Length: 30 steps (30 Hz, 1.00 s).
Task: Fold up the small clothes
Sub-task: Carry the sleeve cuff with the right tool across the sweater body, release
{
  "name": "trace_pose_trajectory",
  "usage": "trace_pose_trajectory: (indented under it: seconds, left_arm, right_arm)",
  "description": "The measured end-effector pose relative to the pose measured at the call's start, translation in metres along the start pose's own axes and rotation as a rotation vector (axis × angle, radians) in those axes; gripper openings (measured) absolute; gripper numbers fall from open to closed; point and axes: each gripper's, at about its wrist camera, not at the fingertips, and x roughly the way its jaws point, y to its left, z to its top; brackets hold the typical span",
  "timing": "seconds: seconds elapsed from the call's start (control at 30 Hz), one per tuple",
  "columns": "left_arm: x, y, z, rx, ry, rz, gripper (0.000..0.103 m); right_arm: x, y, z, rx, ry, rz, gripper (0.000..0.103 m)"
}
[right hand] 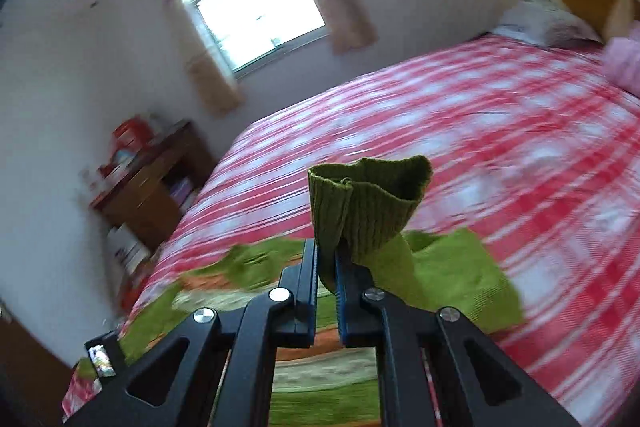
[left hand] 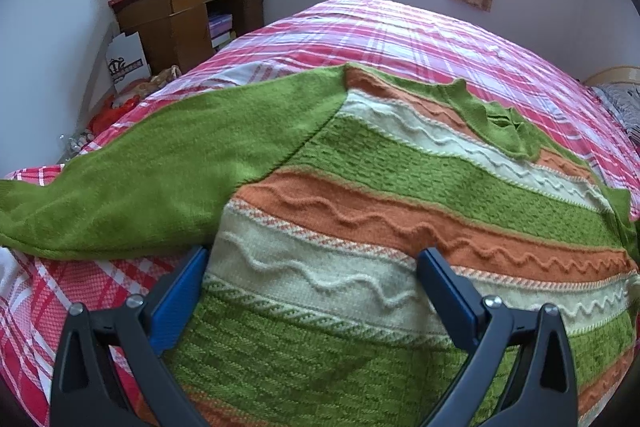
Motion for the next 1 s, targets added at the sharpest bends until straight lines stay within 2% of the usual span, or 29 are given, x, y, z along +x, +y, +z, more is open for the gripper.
trace_pose_trajectory:
  seconds: [0.1, 0.17, 0.27, 0.33, 0.43, 0.5, 0.53, 0.63, 0.7, 0.9, 1.0]
  left_arm:
    - [-0.007, 0.004, 0.0, 0.041, 0.01, -0.013, 0.103]
    - [-0.019, 0.016, -0.003, 0.029, -0.023, 0.014, 0.103]
    - [-0.035, 0.04, -0.007, -0.024, -0.079, 0.051, 0.103]
    - [-0.039, 0.061, -0.011, -0.081, -0.103, 0.073, 0.103]
    - [-0.03, 0.085, -0.016, -0.162, -0.09, 0.109, 0.103]
    - [-0.02, 0.094, -0.018, -0.215, -0.059, 0.074, 0.103]
    - [-0.02, 0.093, -0.017, -0.219, -0.071, 0.073, 0.103]
    - [-0.016, 0.081, -0.017, -0.162, -0.081, 0.068, 0.103]
    - [-0.013, 0.074, -0.017, -0.128, -0.077, 0.092, 0.103]
    - [-0.012, 0.077, -0.017, -0.129, -0.081, 0.08, 0.103]
    - [-0.015, 0.079, -0.02, -0.125, -0.085, 0.084, 0.103]
  right_arm:
    - [0.031, 0.05, -0.016, -0.017, 0.051, 0.093, 0.007]
    - [0.047, 0.076, -0.024, -0.042, 0.073, 0.127, 0.007]
    - [0.075, 0.124, -0.043, -0.107, 0.107, 0.185, 0.007]
    - [0.09, 0.142, -0.054, -0.141, 0.123, 0.201, 0.007]
    - [0.118, 0.171, -0.078, -0.169, 0.18, 0.238, 0.007]
    - [0.143, 0.182, -0.092, -0.183, 0.226, 0.247, 0.007]
    - [0.153, 0.187, -0.098, -0.189, 0.243, 0.251, 0.007]
    - [0.171, 0.192, -0.11, -0.203, 0.281, 0.263, 0.007]
    - [0.175, 0.198, -0.118, -0.208, 0.298, 0.277, 0.007]
    - [0.197, 0.203, -0.139, -0.225, 0.353, 0.296, 0.007]
    - [0.205, 0.206, -0.149, -0.23, 0.403, 0.349, 0.011]
